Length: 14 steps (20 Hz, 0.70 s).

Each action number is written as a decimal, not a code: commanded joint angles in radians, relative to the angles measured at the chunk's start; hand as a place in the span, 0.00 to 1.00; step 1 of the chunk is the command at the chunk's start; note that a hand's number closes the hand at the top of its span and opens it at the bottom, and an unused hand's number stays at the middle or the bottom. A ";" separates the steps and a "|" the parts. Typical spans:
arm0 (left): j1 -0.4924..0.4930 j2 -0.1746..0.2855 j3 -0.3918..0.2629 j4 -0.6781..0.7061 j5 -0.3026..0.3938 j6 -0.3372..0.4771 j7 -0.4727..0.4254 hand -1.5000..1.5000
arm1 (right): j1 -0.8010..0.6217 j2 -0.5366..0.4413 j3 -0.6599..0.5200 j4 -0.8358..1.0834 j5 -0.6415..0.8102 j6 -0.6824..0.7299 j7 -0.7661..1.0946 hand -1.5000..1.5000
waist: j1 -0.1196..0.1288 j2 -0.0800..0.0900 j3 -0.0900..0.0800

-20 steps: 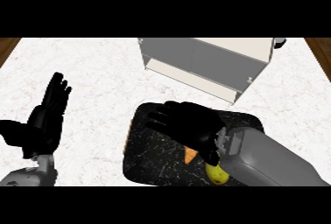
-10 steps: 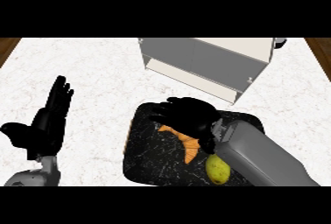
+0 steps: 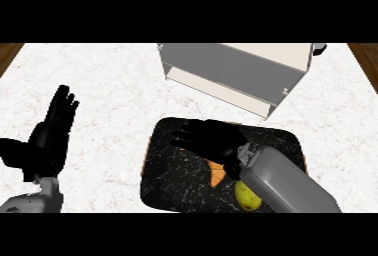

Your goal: Pick the croissant from the tray and place it in the tiered shelf

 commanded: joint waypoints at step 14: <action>0.029 -0.033 0.026 0.021 -0.021 -0.031 -0.054 0.50 | 0.032 0.181 -0.063 0.203 0.230 -0.142 0.080 1.00 | 0.001 0.003 -0.001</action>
